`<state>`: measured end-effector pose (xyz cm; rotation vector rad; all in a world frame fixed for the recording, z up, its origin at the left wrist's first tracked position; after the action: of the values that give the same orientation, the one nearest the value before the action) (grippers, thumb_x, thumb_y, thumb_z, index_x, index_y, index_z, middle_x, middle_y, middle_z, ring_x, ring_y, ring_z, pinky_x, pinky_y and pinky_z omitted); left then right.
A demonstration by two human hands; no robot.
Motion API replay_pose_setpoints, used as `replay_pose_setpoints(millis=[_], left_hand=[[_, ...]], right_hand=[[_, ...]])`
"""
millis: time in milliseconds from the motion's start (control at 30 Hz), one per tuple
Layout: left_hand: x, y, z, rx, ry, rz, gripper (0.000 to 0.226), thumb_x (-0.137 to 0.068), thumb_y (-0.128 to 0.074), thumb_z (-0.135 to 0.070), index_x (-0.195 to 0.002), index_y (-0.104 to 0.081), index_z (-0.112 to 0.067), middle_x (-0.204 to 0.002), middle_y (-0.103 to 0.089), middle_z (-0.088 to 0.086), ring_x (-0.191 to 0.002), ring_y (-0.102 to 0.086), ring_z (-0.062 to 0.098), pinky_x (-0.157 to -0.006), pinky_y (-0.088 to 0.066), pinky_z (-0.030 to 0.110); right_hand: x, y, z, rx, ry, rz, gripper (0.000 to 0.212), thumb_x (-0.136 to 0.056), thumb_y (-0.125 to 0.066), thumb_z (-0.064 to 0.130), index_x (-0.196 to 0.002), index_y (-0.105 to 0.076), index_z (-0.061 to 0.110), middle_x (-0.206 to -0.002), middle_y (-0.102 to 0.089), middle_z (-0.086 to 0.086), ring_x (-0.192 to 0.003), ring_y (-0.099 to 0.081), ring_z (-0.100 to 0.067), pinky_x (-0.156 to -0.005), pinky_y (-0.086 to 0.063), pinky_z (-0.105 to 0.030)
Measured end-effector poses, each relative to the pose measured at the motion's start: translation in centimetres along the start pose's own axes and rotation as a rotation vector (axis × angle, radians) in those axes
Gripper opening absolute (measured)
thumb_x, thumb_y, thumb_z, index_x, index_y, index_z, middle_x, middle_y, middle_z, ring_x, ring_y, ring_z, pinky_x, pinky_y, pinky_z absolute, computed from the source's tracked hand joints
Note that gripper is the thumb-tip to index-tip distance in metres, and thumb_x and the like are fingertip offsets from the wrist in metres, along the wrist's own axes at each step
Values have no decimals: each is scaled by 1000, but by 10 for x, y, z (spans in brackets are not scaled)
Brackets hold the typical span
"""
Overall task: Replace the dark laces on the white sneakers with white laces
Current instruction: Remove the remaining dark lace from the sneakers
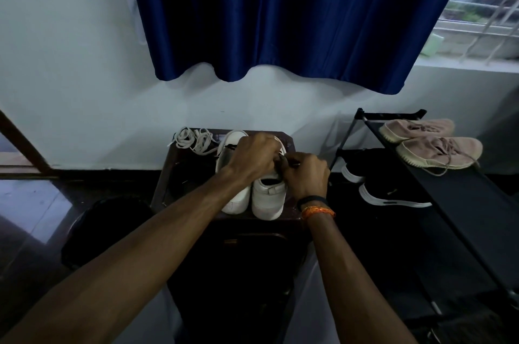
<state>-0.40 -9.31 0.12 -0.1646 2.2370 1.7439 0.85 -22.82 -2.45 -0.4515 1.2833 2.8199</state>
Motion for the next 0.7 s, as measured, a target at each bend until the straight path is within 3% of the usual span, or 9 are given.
replay_pose_setpoints(millis=[233,467,600,700], left_hand=[[7,19,37,137,255,-260,7,-81,-67,-15,-75,-69,-14,-84,-65,-1,-77,-64,22,-64,-53,38],[16,44,79,198,530,-445,9,-81,-67,-11,-74,-65,-16,-92,-68,2,-84,-65,24,-71,-52,39],[11,38,93,233,556,-276,10,-80,-64,-12,-83,-71,-19,-99,-74,1,-95,-69,26,-80,-57,44],[11,26,79,165,458,-169,34,-80,-67,-11,-115,-66,-13,-120,-60,8,-112,-56,27,-75,-49,38]], right_hand=[[2,2,0,-6,2,-13,23,-87,-69,42,-99,-79,25,-86,-76,-7,-91,-69,-33,-77,-55,-36],[4,5,1,-6,17,-19,20,-90,-67,39,-99,-79,27,-90,-77,-7,-93,-69,-33,-79,-53,-33],[3,3,7,37,81,-24,20,-92,-64,31,-109,-76,27,-104,-76,-5,-100,-68,-32,-80,-50,-34],[2,0,15,140,157,15,26,-92,-60,24,-116,-69,27,-120,-65,-2,-100,-65,-34,-72,-42,-32]])
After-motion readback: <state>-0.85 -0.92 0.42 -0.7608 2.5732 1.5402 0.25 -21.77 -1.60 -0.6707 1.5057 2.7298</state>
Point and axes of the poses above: each hand's wrist, its own x-axis away from the middle knuckle, its own y-axis out of the back of the hand, z = x × y, the point moved 3 cm from there along -x, towards the middle knuckle
